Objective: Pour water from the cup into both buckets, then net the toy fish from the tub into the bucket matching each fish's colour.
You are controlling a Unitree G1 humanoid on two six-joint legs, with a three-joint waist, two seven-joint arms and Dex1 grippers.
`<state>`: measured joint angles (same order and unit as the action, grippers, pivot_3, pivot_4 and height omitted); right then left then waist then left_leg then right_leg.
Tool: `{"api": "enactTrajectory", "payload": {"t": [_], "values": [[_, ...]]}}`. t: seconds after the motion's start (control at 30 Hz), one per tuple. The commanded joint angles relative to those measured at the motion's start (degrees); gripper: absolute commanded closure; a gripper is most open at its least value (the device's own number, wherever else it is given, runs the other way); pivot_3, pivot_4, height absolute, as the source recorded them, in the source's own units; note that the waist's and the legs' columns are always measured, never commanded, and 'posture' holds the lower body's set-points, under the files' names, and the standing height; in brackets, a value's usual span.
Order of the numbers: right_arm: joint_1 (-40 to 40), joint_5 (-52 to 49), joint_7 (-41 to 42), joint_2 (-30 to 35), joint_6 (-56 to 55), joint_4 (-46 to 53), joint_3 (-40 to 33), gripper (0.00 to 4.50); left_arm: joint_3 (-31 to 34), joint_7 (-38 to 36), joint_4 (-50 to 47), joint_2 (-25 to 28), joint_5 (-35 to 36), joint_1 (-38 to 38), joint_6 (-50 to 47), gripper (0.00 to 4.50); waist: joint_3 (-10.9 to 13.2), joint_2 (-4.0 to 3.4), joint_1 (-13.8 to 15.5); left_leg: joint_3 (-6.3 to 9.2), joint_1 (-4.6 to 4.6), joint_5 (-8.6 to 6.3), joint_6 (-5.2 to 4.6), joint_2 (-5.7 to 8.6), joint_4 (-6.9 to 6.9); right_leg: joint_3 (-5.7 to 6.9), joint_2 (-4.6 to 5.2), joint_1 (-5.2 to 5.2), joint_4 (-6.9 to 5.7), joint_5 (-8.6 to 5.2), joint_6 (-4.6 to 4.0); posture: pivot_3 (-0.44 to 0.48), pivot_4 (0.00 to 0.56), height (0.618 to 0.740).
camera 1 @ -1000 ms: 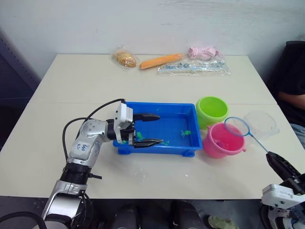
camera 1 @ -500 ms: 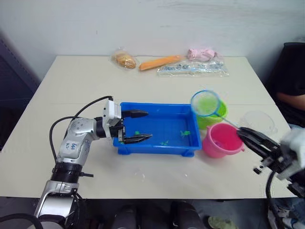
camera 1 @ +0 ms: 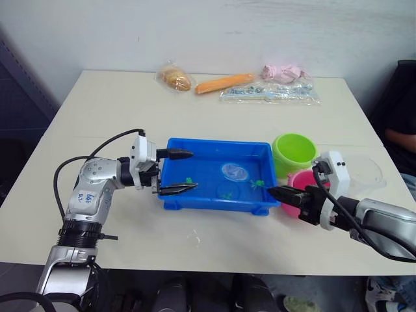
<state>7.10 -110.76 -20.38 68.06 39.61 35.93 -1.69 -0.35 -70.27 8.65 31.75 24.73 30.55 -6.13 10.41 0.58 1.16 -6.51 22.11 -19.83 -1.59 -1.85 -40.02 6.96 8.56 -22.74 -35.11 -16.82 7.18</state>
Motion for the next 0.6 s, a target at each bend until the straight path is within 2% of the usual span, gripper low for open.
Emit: {"api": "enactTrajectory", "payload": {"t": [0.03,0.17,0.6], "values": [[1.77,-2.24,-3.33,-1.5,2.09,-0.19,2.48,4.5,0.75,-0.78,-1.63,0.78,0.41,0.11,0.5,0.05,0.0,0.0,0.14,0.01,0.04,0.0,-0.01,0.0,0.0,0.03,0.0,-0.01,0.02,0.01,0.01,0.0,0.15,0.74],[2.66,-2.24,-3.66,-4.03,3.52,-2.14,2.48,4.5,0.79,-0.66,-2.42,0.74,0.62,-0.09,0.23,0.05,0.0,0.0,0.17,0.08,0.16,0.0,-0.04,0.03,0.0,0.11,0.0,-0.02,0.02,0.06,0.06,0.0,0.15,0.74],[7.03,-2.24,-1.34,1.14,17.75,-11.81,0.54,4.5,-0.09,0.16,-3.93,-0.68,0.02,-0.66,1.43,0.05,0.0,0.0,0.17,0.08,0.22,-0.01,-0.09,0.03,0.01,0.16,0.0,-0.02,0.05,0.1,0.1,0.0,0.15,0.74]]}}
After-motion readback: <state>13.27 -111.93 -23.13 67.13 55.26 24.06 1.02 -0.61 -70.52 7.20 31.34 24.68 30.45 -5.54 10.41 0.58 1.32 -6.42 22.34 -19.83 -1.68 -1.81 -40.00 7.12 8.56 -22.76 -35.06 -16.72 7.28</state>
